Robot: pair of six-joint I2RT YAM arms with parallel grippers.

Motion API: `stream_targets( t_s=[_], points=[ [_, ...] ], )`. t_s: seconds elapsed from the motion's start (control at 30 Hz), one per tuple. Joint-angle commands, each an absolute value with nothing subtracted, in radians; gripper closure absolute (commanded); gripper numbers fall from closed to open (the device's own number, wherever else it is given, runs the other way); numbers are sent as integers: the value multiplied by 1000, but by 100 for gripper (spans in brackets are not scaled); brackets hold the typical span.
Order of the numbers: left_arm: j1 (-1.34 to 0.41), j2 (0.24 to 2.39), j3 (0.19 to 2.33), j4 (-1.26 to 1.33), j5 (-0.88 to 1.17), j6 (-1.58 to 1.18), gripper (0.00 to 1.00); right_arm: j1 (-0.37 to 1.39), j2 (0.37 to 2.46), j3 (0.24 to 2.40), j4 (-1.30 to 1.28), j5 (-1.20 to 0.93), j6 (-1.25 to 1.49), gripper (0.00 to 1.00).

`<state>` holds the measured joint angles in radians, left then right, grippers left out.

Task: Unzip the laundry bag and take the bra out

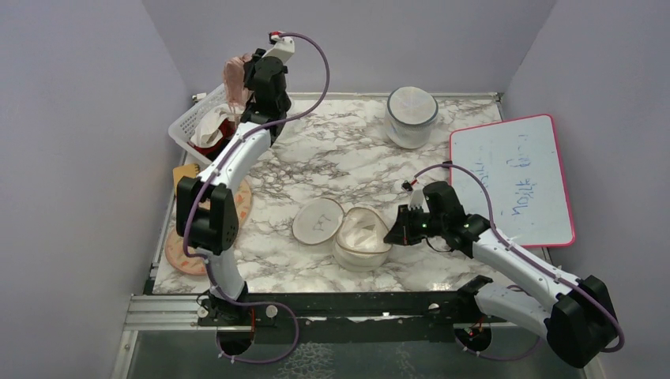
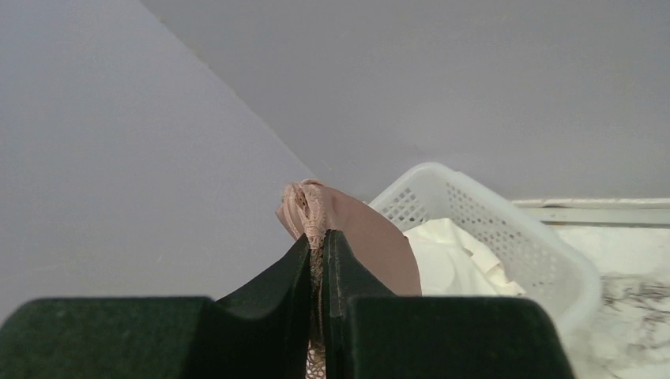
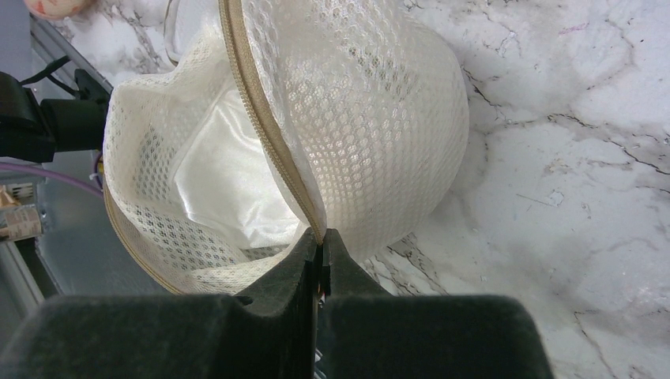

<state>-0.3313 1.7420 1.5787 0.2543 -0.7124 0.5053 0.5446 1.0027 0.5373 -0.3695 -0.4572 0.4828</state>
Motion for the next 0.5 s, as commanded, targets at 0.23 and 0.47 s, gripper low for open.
stream_targets(
  t_s=[0.23, 0.47],
  points=[
    [-273, 2095, 1855, 9, -723, 450, 48, 546, 1021, 539, -338, -472, 463, 99],
    [-278, 1949, 1834, -169, -580, 230, 14, 547, 1018, 555, -339, -468, 462, 99]
  ],
)
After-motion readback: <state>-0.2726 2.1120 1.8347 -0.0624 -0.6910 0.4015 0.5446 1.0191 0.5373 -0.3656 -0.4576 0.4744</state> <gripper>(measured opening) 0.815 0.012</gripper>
